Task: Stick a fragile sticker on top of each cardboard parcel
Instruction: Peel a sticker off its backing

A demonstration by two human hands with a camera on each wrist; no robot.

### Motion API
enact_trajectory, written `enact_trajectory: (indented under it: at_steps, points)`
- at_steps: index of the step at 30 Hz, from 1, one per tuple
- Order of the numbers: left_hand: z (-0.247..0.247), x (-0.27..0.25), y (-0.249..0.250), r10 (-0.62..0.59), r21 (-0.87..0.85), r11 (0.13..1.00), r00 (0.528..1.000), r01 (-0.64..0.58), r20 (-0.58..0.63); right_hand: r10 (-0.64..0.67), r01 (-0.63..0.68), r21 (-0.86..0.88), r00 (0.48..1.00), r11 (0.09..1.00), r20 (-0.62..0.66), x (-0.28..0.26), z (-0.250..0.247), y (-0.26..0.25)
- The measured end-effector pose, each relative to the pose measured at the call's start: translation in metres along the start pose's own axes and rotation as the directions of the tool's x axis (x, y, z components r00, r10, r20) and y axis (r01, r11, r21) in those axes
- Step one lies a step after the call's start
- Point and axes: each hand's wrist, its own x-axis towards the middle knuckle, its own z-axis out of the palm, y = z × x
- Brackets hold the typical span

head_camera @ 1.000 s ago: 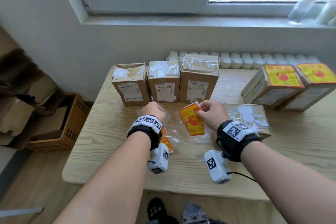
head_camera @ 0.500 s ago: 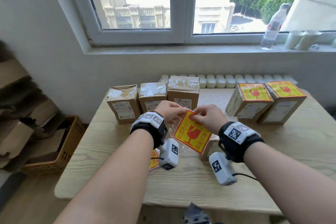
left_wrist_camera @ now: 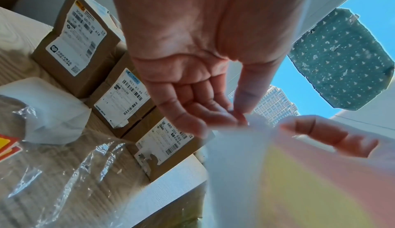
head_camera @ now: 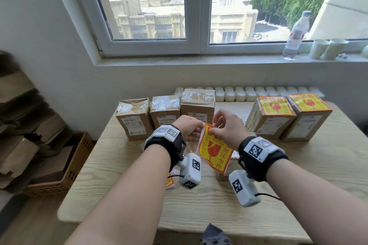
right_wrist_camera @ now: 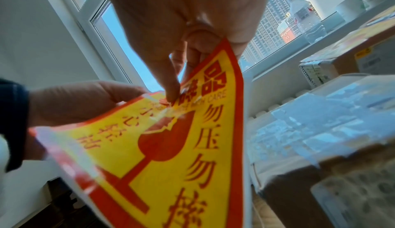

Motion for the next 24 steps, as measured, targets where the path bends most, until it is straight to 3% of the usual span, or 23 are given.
enact_trajectory:
  at_steps: [5, 10, 24]
  points:
    - [-0.002, 0.001, 0.001, 0.051, -0.028, 0.998, 0.999, -0.051, -0.009, -0.027, 0.026, 0.014, 0.997, 1.0, 0.078, 0.001, -0.005, -0.004]
    - [-0.004, 0.001, 0.002, 0.062, -0.069, 0.995, 0.996, -0.066, -0.06, -0.052, 0.052, 0.003, 0.997, 0.999, 0.057, 0.0, -0.007, -0.007]
    - [-0.01, 0.0, 0.0, 0.079, -0.01, 0.997, 0.996, -0.08, -0.034, -0.037, 0.033, 0.044, 0.996, 0.998, 0.078, 0.002, -0.003, -0.008]
